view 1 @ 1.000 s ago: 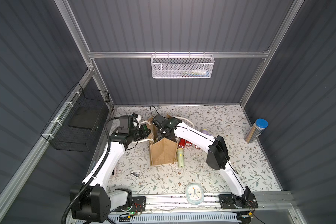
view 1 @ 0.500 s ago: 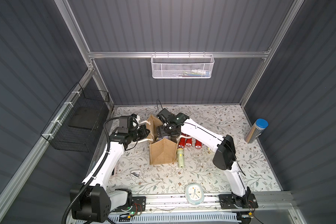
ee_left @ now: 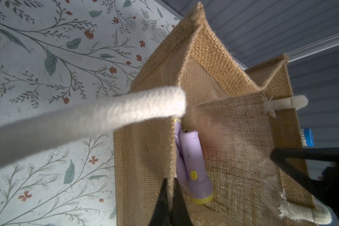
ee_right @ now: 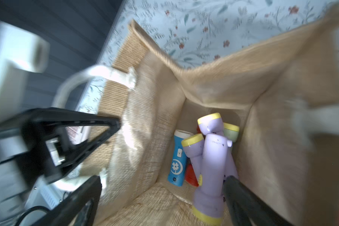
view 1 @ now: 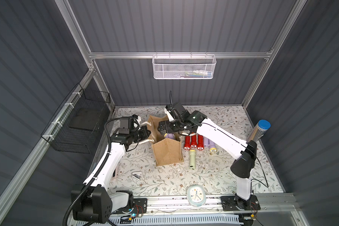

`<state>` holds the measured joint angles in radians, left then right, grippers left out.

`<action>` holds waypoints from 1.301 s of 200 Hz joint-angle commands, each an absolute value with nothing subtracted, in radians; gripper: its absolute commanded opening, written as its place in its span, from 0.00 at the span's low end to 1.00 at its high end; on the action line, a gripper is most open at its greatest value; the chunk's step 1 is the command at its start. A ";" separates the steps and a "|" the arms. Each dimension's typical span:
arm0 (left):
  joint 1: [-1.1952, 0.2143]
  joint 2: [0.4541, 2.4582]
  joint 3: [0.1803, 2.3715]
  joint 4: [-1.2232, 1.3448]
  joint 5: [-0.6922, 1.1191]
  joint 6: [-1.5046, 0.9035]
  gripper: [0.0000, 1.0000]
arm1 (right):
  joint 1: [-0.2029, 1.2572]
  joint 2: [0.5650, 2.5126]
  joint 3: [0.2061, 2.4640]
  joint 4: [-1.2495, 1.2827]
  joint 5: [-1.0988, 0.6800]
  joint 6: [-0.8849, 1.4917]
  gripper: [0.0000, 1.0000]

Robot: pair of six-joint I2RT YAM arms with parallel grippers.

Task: Put the flashlights into the tote bags
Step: Place the flashlight in the canvas bag, then pick up the flashlight from the center of the board.

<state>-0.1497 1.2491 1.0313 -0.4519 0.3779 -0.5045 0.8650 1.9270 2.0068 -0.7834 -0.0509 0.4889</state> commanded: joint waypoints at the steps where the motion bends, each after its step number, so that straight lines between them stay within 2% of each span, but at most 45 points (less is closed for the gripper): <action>1: -0.143 1.254 1.072 -0.454 0.374 -0.479 0.00 | 0.850 1.903 1.953 -0.715 -0.093 0.478 0.99; 33: -0.143 1.255 1.084 -0.466 0.369 -0.469 0.00 | 0.827 1.915 1.935 -0.711 -0.197 0.527 0.99; 88: -0.143 1.269 1.112 -0.479 0.370 -0.460 0.00 | 0.808 1.861 1.887 -0.657 -0.239 0.554 0.99; 100: -0.142 1.269 1.116 -0.480 0.370 -0.459 0.00 | 0.779 1.852 1.865 -0.633 -0.319 0.615 0.99; 113: -0.143 1.267 1.118 -0.484 0.370 -0.458 0.00 | 0.735 1.832 1.805 -0.549 -0.491 0.697 0.99; 123: -0.143 1.267 1.118 -0.485 0.370 -0.458 0.00 | 0.703 1.803 1.718 -0.389 -0.620 0.758 0.87; 130: -0.143 1.267 1.120 -0.485 0.369 -0.458 0.00 | 0.690 1.778 1.649 -0.284 -0.661 0.804 0.86; 147: -0.143 1.269 1.125 -0.492 0.367 -0.456 0.00 | 0.681 1.728 1.581 -0.217 -0.615 0.806 0.99; 190: -0.143 1.283 1.141 -0.500 0.362 -0.455 0.00 | 0.681 1.630 1.555 -0.296 -0.501 0.694 0.99; 260: -0.143 1.298 1.162 -0.515 0.344 -0.458 0.00 | 0.620 1.379 1.360 -0.191 -0.382 0.669 0.99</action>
